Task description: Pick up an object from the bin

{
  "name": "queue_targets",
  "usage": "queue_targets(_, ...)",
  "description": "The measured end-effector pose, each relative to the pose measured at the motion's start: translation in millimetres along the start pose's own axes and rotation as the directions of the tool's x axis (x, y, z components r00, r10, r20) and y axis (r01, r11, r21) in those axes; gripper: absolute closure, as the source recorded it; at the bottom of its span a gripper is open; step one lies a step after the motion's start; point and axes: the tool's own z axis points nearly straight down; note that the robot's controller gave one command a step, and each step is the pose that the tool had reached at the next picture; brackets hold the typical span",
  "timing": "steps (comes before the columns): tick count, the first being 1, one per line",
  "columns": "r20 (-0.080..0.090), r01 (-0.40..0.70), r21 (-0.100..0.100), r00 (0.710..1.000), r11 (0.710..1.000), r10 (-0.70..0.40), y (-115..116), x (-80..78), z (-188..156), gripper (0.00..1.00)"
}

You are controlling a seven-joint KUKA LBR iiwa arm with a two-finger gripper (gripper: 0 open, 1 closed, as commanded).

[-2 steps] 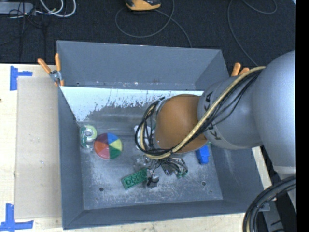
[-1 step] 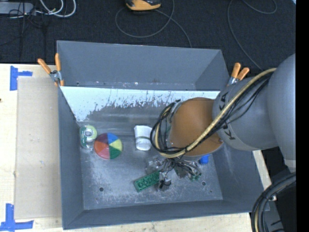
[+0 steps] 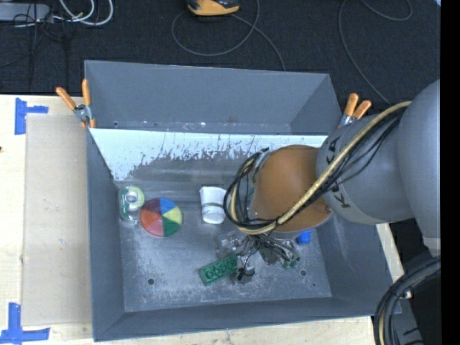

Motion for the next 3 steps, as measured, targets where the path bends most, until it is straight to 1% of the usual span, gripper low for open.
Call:
queue_targets(1, -0.005, 0.01, -0.002, 1.0, 1.0, -0.01, 4, -0.6, -56, 1.0)
queue_targets(2, 0.004, 0.015, 0.0, 1.0, 1.0, -0.015, 8, -9.0, -91, 1.0)
queue_targets(3, -0.005, 0.017, -0.002, 1.0, 1.0, -0.017, 8, -8.9, -95, 1.0)
